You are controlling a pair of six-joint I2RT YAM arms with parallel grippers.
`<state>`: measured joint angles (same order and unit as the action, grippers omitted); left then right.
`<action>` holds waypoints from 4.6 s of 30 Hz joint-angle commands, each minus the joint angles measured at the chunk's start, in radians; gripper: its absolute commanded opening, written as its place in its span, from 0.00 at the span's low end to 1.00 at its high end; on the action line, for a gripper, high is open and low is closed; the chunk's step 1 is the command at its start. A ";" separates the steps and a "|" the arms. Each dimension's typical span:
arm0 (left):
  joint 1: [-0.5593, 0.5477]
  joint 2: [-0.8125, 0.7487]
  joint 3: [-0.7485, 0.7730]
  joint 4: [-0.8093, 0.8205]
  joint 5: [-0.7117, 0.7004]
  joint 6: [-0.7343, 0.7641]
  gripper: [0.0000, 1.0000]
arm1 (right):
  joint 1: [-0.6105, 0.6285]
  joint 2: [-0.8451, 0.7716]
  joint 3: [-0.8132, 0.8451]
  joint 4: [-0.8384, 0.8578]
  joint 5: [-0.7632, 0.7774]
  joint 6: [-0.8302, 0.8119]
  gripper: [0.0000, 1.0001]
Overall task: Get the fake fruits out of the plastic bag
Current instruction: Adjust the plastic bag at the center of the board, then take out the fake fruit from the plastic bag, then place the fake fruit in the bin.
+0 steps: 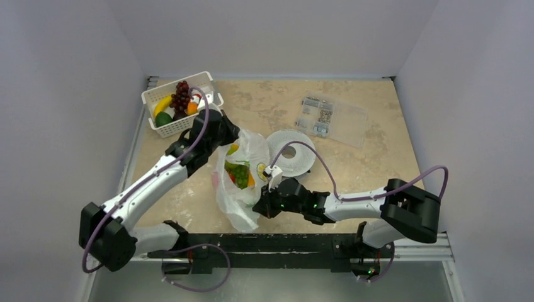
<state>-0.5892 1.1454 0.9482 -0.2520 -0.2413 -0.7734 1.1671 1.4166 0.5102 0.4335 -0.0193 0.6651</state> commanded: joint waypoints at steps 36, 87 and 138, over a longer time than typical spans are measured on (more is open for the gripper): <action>-0.049 -0.685 -0.327 -0.233 0.506 0.071 0.59 | -0.031 -0.124 0.159 -0.254 0.311 0.015 0.44; -0.250 0.432 -0.022 0.046 0.043 0.216 0.49 | -0.031 -0.236 -0.004 -0.233 0.251 0.042 0.00; 0.297 -0.115 0.227 -0.456 -0.027 0.346 0.00 | -0.031 -0.217 0.015 -0.176 0.254 -0.021 0.00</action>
<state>-0.4259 0.9428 1.1038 -0.7067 -0.3424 -0.4698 1.1374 1.2289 0.5083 0.2298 0.2180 0.6651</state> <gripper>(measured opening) 0.548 0.004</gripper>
